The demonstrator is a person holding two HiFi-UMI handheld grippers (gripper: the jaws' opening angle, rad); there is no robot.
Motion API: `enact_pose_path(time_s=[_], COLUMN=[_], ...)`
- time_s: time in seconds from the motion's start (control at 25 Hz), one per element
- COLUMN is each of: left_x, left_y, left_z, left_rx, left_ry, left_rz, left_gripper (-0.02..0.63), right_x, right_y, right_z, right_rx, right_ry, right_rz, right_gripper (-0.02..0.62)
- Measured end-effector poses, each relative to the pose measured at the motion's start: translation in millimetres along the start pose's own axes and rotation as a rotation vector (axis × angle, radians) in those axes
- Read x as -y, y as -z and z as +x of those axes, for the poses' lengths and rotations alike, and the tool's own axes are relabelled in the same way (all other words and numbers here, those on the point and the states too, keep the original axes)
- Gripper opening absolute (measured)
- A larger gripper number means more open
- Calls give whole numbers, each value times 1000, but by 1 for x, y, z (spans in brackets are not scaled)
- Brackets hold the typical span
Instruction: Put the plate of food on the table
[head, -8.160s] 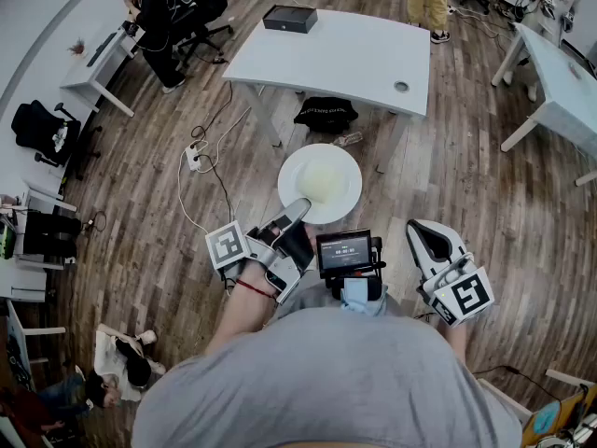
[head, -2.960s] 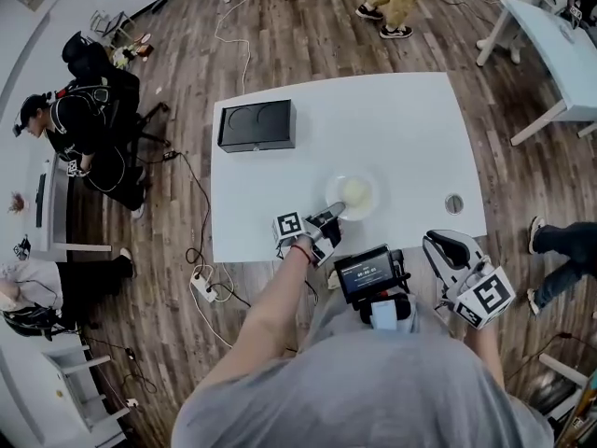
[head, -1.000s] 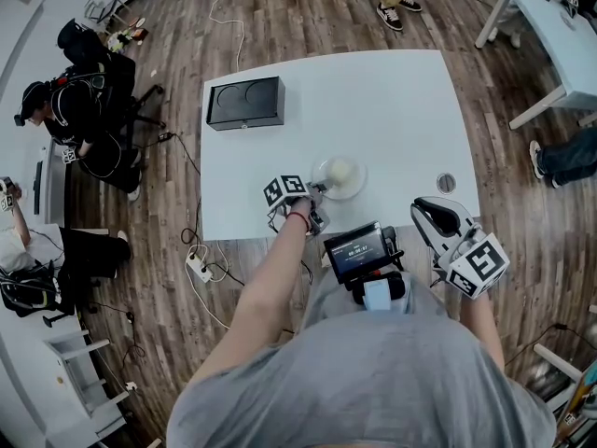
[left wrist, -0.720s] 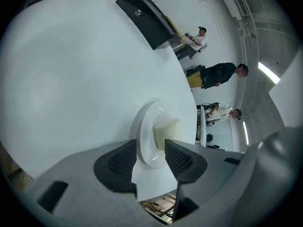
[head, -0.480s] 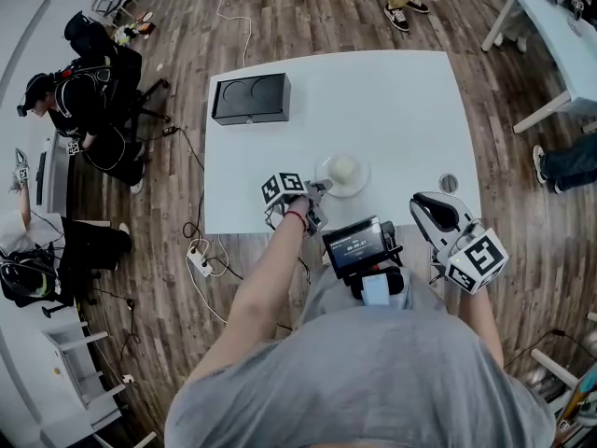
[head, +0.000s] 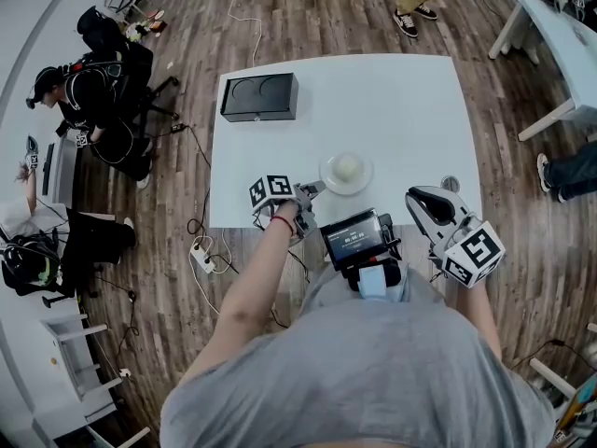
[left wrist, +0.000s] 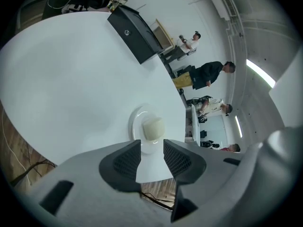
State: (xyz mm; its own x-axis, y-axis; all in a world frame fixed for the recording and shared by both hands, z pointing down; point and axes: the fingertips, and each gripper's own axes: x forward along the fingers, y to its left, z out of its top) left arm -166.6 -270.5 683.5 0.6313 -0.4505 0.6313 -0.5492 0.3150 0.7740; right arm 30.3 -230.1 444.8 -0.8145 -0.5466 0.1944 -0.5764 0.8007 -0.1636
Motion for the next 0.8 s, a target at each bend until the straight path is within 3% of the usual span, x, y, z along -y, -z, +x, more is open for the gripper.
enact_pose_path(time_s=[0.24, 0.44, 0.56, 0.8], left_x=[18, 49, 76, 124], left_y=[7, 11, 6, 1], left_z=[-9, -15, -26, -76], left_rx=[19, 51, 144, 462], left_ry=[38, 131, 225, 336], left_rz=[43, 131, 273, 731], left_gripper=[54, 20, 20, 20], right_x=[0, 1, 2, 0], right_y=[0, 3, 6, 15], right_z=[-3, -4, -4, -4], right_rx=[16, 22, 24, 5], right_ry=[-13, -7, 0, 0], right_rz=[-7, -7, -9, 1], right_gripper=[34, 34, 34, 34])
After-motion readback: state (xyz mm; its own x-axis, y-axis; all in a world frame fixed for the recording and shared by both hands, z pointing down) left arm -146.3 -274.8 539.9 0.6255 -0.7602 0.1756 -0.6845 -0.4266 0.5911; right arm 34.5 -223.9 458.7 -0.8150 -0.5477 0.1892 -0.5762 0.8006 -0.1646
